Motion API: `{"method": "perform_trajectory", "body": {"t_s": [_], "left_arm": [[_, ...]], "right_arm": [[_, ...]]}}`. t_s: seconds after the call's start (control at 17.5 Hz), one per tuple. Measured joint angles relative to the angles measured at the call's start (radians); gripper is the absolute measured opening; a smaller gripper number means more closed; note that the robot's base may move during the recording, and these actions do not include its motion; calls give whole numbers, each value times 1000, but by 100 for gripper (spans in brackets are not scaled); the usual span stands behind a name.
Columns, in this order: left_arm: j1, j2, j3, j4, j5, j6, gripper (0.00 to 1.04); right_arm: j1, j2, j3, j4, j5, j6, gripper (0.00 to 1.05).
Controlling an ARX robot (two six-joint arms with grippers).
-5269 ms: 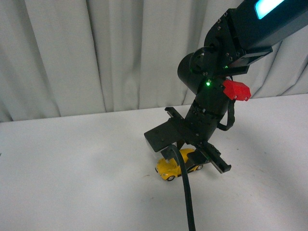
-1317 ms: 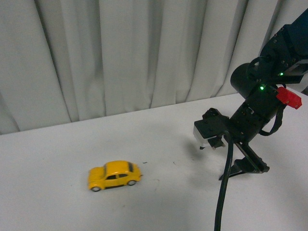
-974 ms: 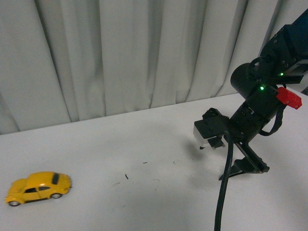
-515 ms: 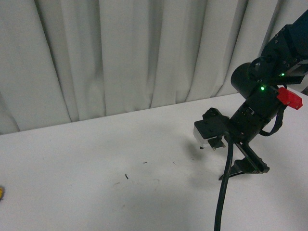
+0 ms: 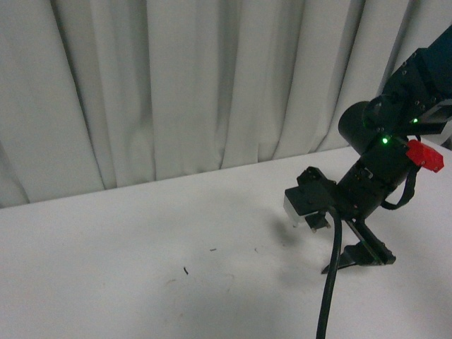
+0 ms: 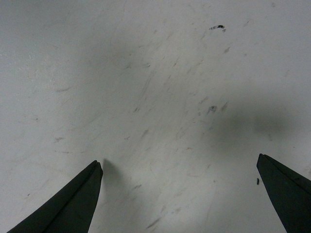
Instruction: Wind up and store yellow beetle toy
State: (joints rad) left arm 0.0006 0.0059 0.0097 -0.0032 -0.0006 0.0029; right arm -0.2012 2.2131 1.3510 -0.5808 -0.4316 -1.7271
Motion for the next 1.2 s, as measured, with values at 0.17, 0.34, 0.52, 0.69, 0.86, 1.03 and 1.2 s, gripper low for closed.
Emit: {"method": "perform_trajectory", "body": {"t_s": [0.17,0.34,0.52,0.69,0.86,1.03,1.2], "left_arm": [[0,0,0,0,0,0,98],[0,0,0,0,0,0,98],[0,0,0,0,0,0,98],[0,0,0,0,0,0,98],[0,0,0,0,0,0,98],[0,0,0,0,0,0,98],[0,0,0,0,0,0,98]], "right_arm": [[19,-91,44,-17,-40,0,98],[59,-237,82,-7,-90,37,98],[70,-333,60,-13,-101,48,98],[94,-486,-162,431,77,243,88],[113,-567,-323,691,198,459,79],[135,-679,-530,981,312,784,67],[197,-1021,-846,1255,426,1471,32]]}}
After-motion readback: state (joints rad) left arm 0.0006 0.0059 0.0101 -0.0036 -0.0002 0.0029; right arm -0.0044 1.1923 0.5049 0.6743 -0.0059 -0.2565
